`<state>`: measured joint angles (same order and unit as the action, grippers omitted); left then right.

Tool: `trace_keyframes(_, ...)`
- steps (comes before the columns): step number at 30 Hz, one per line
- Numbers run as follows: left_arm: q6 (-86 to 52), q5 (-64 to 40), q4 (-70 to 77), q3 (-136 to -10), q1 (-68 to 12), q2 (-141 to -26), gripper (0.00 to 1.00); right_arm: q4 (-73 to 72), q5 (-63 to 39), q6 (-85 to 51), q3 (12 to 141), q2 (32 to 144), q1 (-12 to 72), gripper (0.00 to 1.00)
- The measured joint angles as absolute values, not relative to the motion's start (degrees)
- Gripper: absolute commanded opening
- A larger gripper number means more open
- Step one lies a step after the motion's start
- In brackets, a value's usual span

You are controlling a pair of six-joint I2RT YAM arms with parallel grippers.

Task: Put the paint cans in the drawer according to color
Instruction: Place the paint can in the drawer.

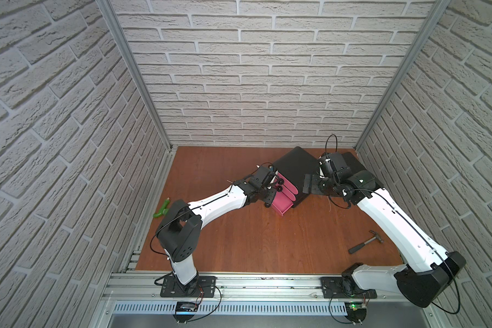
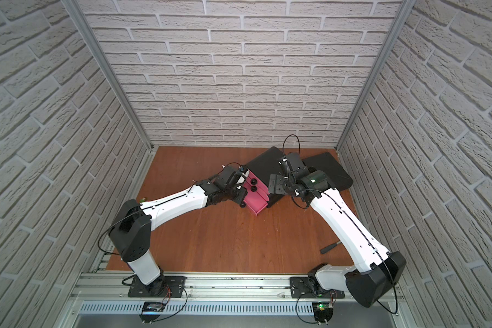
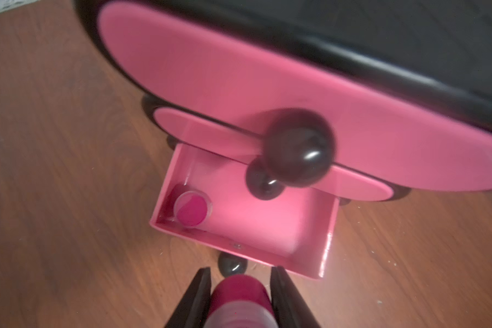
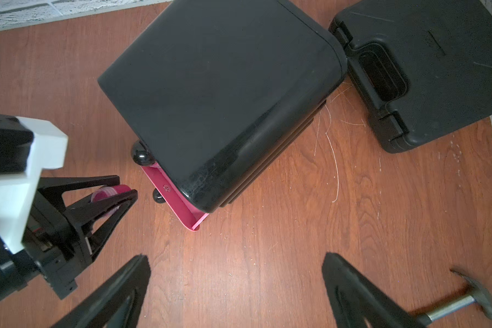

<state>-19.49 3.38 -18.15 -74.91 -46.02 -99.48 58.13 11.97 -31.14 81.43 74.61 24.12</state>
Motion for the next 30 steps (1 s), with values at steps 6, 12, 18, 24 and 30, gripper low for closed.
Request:
trace_keyframes(6,-18.7,3.4,-12.3,-74.9,-48.2,-101.2,0.25,58.3,10.5,-31.1,81.4,74.4,23.7,0.99)
trace_keyframes(12,-18.0,3.5,-10.9,-76.2,-48.9,-107.4,0.25,59.9,10.5,-31.1,80.9,72.1,23.7,1.0)
trace_keyframes(18,-17.8,4.3,-9.2,-77.1,-49.1,-109.1,0.29,61.2,11.1,-31.1,80.9,69.4,23.7,0.99)
trace_keyframes(24,-17.5,5.6,-7.3,-77.6,-49.3,-110.2,0.28,62.4,11.8,-31.1,80.1,68.7,23.6,0.99)
trace_keyframes(30,-18.1,8.2,-4.4,-73.3,-50.6,-107.7,0.28,62.8,12.0,-31.2,80.0,68.6,23.6,0.99)
